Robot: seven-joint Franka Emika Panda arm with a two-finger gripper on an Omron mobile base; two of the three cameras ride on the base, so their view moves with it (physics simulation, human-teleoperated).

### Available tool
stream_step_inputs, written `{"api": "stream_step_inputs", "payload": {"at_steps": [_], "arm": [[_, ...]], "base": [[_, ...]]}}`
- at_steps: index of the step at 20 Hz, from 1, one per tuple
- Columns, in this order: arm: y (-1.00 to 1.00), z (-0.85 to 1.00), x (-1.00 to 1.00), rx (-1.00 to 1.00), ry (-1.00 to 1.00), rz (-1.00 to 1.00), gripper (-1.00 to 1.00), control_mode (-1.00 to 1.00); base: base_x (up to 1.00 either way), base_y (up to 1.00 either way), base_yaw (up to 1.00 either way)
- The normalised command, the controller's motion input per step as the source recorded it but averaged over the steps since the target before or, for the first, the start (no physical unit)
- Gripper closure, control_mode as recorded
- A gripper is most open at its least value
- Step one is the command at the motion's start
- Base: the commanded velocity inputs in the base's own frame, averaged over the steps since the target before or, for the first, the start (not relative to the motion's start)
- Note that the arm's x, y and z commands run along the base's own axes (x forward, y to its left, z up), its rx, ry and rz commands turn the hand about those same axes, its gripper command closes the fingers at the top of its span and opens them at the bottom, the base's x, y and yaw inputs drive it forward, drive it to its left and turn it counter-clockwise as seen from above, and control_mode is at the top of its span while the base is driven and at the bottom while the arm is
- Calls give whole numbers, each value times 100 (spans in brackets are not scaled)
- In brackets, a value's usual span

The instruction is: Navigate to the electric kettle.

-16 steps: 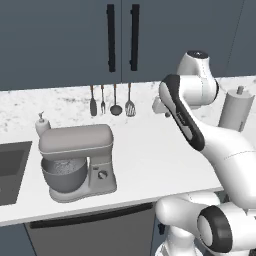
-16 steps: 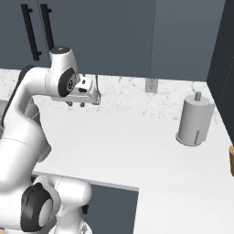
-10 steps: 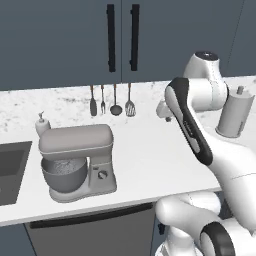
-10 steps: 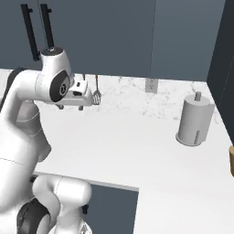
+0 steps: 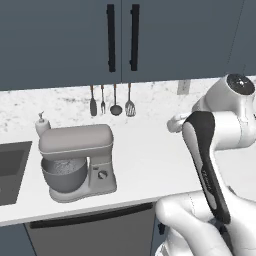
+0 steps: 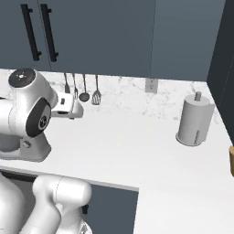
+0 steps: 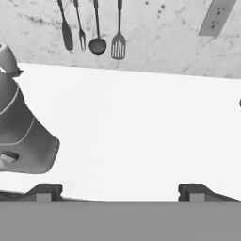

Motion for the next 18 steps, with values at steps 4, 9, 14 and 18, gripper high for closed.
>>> {"api": "stream_step_inputs", "payload": {"at_steps": [4, 9, 14, 18], "arm": [[18, 16, -48, 5, -33, 0, -100, -100], [44, 0, -30, 13, -25, 0, -100, -100], [18, 4, -10, 6, -12, 0, -100, 100], [0, 0, 0, 0, 0, 0, -100, 100]], "base": [[0, 0, 0], [0, 0, 0], [0, 44, 0], [0, 85, -7]]}}
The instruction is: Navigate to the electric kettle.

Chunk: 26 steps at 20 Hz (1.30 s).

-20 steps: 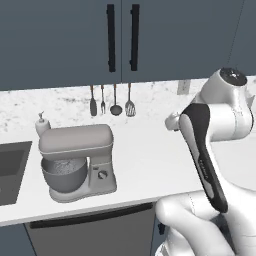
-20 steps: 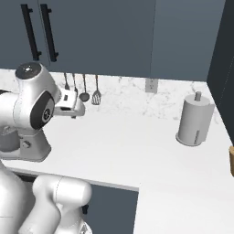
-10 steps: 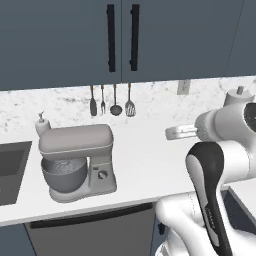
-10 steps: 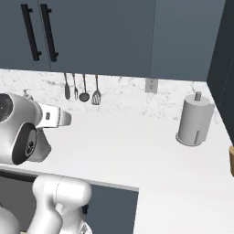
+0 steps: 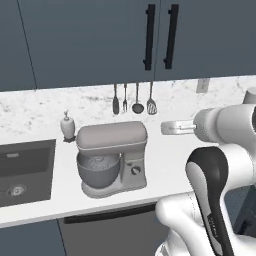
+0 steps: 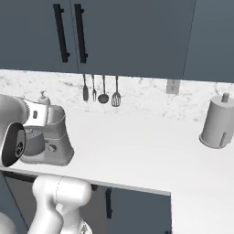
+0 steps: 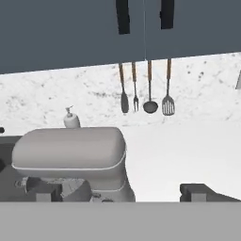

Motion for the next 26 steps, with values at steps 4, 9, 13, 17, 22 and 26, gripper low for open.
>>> {"api": "stream_step_inputs", "payload": {"at_steps": [4, 9, 13, 17, 22, 26], "arm": [[0, 0, 0, 0, 0, 0, -100, 100], [0, 0, 0, 0, 0, 0, -100, 100], [0, 0, 0, 0, 0, 0, -100, 100], [0, 0, 0, 0, 0, 0, -100, 100], [0, 0, 0, 0, 0, 0, -100, 100], [0, 0, 0, 0, 0, 0, -100, 100]], "base": [[-29, 100, -9], [-97, 100, -5], [-100, 100, 0], [-98, 100, 0], [-62, 100, 8], [-24, 100, 4]]}}
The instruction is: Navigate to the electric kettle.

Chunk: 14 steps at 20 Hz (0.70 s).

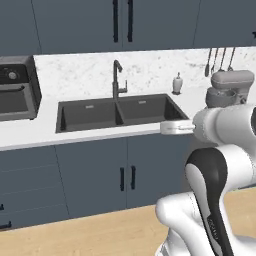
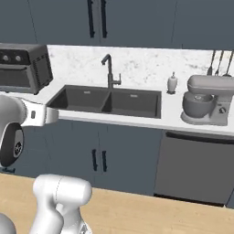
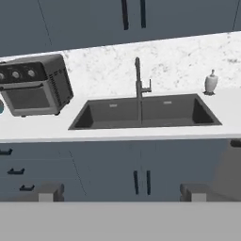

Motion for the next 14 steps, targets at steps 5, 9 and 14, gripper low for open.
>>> {"api": "stream_step_inputs", "payload": {"at_steps": [5, 9, 14], "arm": [[0, 0, 0, 0, 0, 0, -100, 100], [0, 0, 0, 0, 0, 0, -100, 100], [0, 0, 0, 0, 0, 0, -100, 100]], "base": [[3, 100, 0], [40, 45, -49], [0, 0, -100]]}}
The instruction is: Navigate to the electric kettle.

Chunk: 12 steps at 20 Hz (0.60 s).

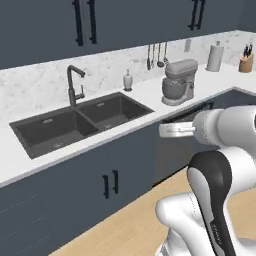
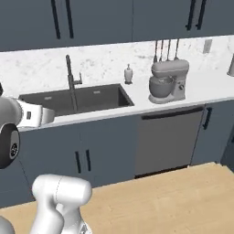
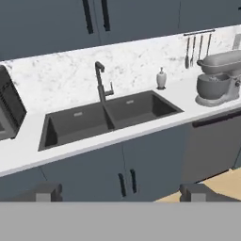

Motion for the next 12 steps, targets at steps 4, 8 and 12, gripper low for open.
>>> {"api": "stream_step_inputs", "payload": {"at_steps": [4, 8, 12], "arm": [[0, 0, 0, 0, 0, 0, -100, 100], [0, 0, 0, 0, 0, 0, -100, 100], [0, 0, 0, 0, 0, 0, -100, 100]], "base": [[0, 2, -100], [10, 21, -95], [61, 47, -76]]}}
